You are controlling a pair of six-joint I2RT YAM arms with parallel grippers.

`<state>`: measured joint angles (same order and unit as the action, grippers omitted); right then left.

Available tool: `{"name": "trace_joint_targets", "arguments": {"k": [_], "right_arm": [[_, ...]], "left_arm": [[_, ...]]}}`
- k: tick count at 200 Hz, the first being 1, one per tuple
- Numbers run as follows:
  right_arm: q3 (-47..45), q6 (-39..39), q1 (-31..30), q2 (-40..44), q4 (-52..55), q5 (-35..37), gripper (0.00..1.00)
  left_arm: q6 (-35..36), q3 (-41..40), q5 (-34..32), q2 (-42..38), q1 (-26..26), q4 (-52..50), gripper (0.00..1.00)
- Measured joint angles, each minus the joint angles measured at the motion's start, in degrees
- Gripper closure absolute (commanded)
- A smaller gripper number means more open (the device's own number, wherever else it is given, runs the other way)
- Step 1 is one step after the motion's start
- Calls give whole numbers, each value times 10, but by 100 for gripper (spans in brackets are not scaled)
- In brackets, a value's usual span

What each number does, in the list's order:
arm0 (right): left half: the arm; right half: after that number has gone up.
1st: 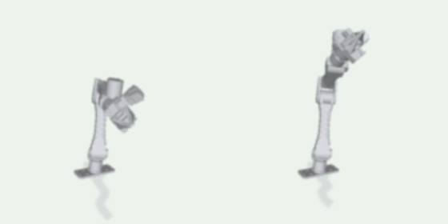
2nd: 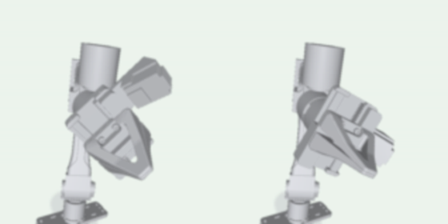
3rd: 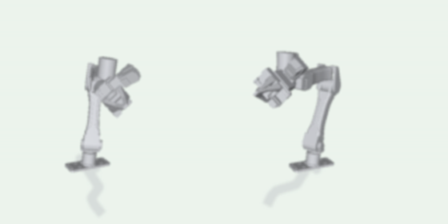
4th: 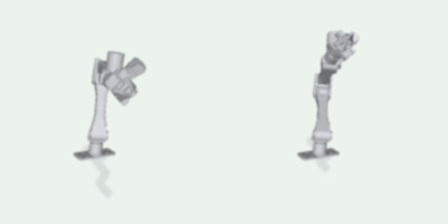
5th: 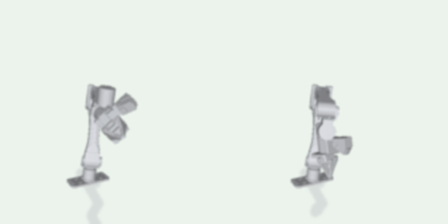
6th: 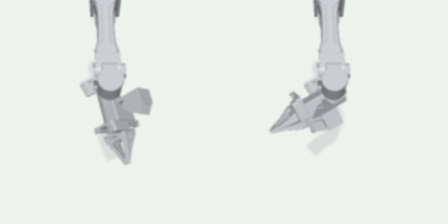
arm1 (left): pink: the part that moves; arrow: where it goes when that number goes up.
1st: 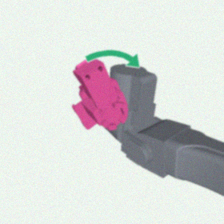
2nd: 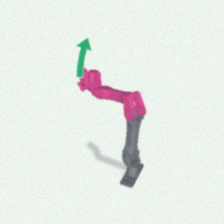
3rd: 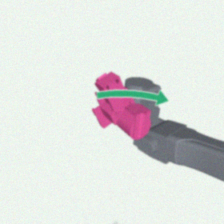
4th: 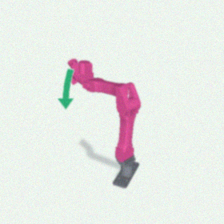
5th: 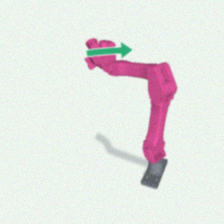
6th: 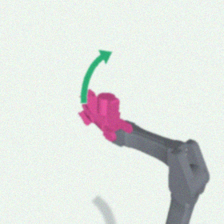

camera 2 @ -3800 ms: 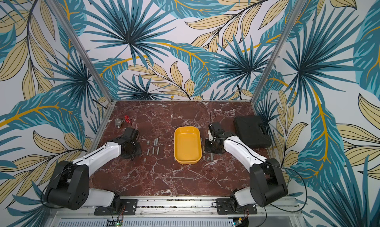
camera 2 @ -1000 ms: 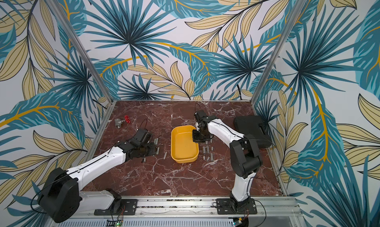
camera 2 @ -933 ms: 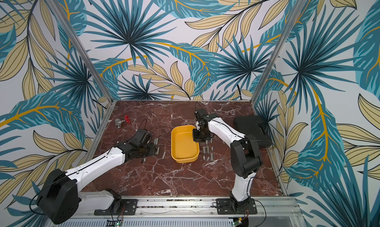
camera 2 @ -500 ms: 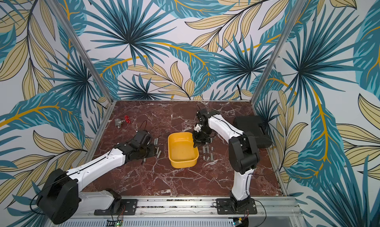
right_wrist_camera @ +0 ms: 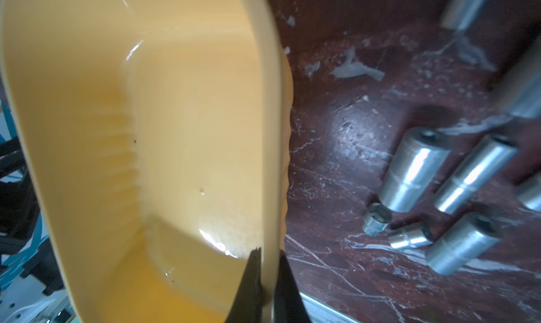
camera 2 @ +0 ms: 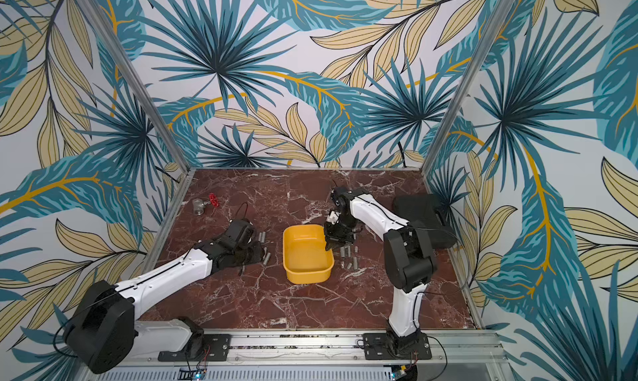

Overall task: Take out the socket from the storage box
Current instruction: Place the storage box at the center of the board, then reset both arms

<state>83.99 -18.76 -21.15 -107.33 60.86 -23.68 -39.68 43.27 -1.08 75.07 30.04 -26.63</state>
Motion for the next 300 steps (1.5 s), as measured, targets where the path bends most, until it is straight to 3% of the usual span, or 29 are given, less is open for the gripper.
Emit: {"name": "trace_joint_targets", "arguments": {"k": [40,83,110,166,174,185,189,192,195,219,230,263,300], "right_arm": [[-26,-33,0,42,-90,58,100],[-54,-40,0,32,-154,83,100],[-83,-42,0,28,-181,86,96],[-110,-37,0,31,-206,90,54],[-113,-35,-1,36,-206,91,40],[-117,-30,0,49,-207,96,27],[-118,-28,0,56,-207,102,18],[-119,-28,0,62,-207,104,3],[-120,-25,0,71,-208,110,1],[-136,-5,3,158,-231,158,0],[-161,10,9,217,-264,192,0],[-320,71,34,388,-442,306,0],[-474,133,58,387,-615,418,0]], "left_arm": [[0,0,-11,0,0,-2,54],[9,0,-55,-21,0,-2,54],[22,-7,-101,-52,-1,0,48],[81,-68,-216,-126,-38,46,36],[94,-74,-229,-136,-49,55,35],[113,-86,-247,-153,-66,74,32],[123,-93,-254,-161,-72,87,31],[129,-98,-259,-167,-75,97,29],[138,-105,-266,-174,-80,110,28],[214,-162,-299,-215,-111,215,19],[255,-193,-306,-219,-122,285,0],[368,-295,-304,-137,-158,536,0],[405,-290,-246,-33,-187,624,0]]}}
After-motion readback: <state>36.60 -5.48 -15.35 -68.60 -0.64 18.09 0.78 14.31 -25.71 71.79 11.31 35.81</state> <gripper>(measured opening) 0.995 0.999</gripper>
